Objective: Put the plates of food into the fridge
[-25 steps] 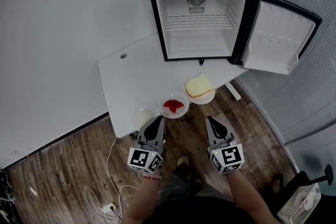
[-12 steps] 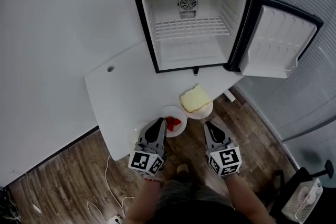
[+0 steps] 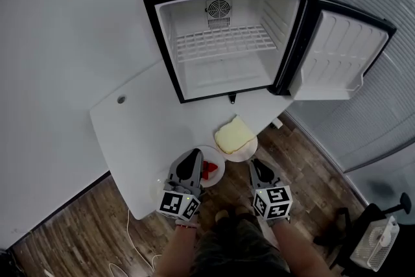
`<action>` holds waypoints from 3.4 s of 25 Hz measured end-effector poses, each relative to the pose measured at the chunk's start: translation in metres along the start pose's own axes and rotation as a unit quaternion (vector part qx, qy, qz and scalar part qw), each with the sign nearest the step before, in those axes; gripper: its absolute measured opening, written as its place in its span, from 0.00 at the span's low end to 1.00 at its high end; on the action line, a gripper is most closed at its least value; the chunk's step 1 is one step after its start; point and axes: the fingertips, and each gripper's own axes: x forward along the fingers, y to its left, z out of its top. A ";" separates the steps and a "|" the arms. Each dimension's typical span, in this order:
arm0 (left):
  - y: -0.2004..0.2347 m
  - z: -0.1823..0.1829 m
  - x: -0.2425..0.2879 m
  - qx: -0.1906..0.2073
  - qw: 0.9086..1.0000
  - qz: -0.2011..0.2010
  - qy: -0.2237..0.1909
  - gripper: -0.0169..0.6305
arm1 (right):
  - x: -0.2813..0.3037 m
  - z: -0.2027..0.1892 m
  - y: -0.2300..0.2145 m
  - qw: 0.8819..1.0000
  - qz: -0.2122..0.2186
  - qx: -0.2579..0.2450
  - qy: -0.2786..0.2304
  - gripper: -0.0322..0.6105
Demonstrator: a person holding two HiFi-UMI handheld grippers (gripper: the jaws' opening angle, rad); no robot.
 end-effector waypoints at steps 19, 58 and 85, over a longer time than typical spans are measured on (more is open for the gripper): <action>-0.004 -0.025 0.045 0.013 1.000 0.005 0.008 0.05 | 0.057 -0.046 -0.040 0.950 -0.010 0.299 0.087 0.30; 0.005 -0.020 0.042 0.016 1.000 0.009 0.011 0.05 | 0.072 -0.025 -0.042 0.847 0.006 0.531 0.029 0.07; 0.107 0.036 0.075 0.026 0.998 0.047 -0.026 0.05 | 0.163 0.058 -0.001 0.809 0.024 0.587 0.013 0.07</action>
